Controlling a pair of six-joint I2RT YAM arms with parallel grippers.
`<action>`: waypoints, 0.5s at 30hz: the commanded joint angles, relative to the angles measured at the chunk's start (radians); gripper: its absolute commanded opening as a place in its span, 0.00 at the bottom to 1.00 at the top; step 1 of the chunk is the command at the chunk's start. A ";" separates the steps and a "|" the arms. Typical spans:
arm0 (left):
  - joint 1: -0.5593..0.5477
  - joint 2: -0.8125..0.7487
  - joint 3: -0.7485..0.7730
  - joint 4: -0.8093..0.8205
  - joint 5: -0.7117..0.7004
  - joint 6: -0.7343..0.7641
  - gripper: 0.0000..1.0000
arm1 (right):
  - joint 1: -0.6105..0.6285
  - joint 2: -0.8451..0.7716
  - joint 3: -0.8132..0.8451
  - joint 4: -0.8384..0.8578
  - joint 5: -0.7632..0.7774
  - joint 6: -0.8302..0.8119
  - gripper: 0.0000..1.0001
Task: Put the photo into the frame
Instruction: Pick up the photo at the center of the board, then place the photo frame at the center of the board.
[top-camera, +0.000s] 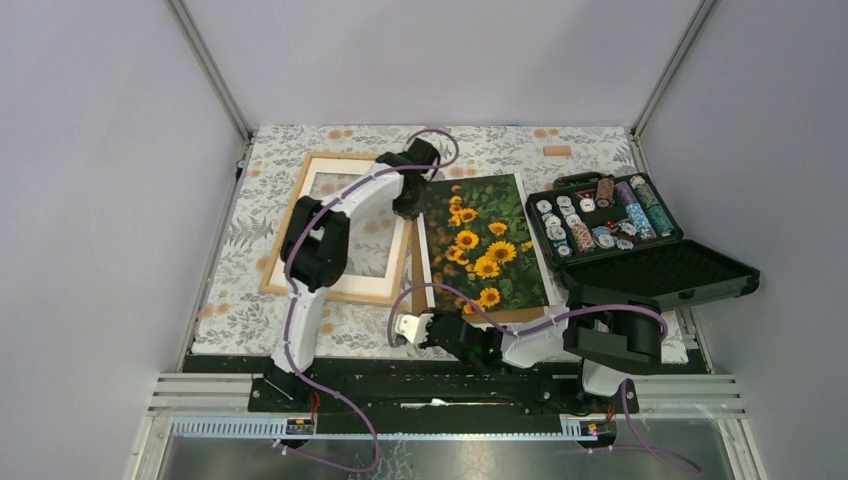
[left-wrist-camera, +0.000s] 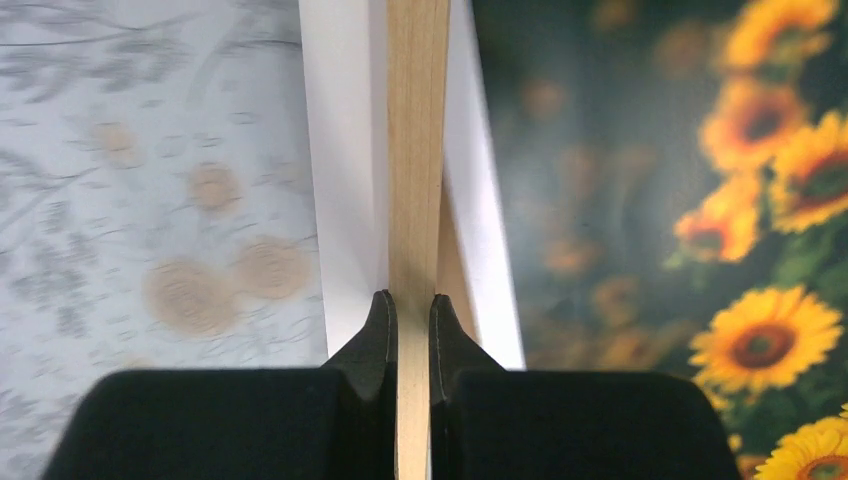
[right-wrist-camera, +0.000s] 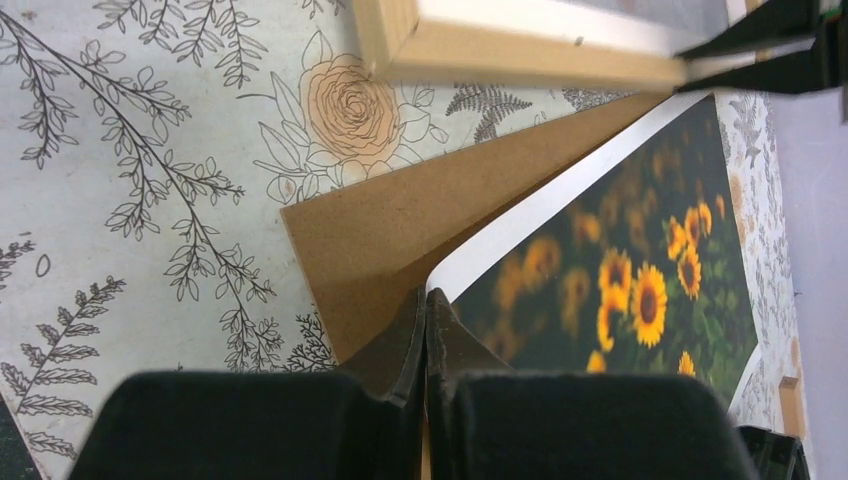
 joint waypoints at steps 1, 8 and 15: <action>0.098 -0.229 -0.024 -0.009 -0.080 0.021 0.00 | 0.011 -0.067 -0.002 0.082 -0.015 0.074 0.00; 0.176 -0.341 -0.135 0.026 0.025 -0.010 0.00 | 0.010 -0.149 0.077 0.039 0.104 0.257 0.00; 0.186 -0.360 -0.185 0.060 0.105 -0.040 0.00 | 0.010 -0.305 0.220 -0.075 0.311 0.353 0.00</action>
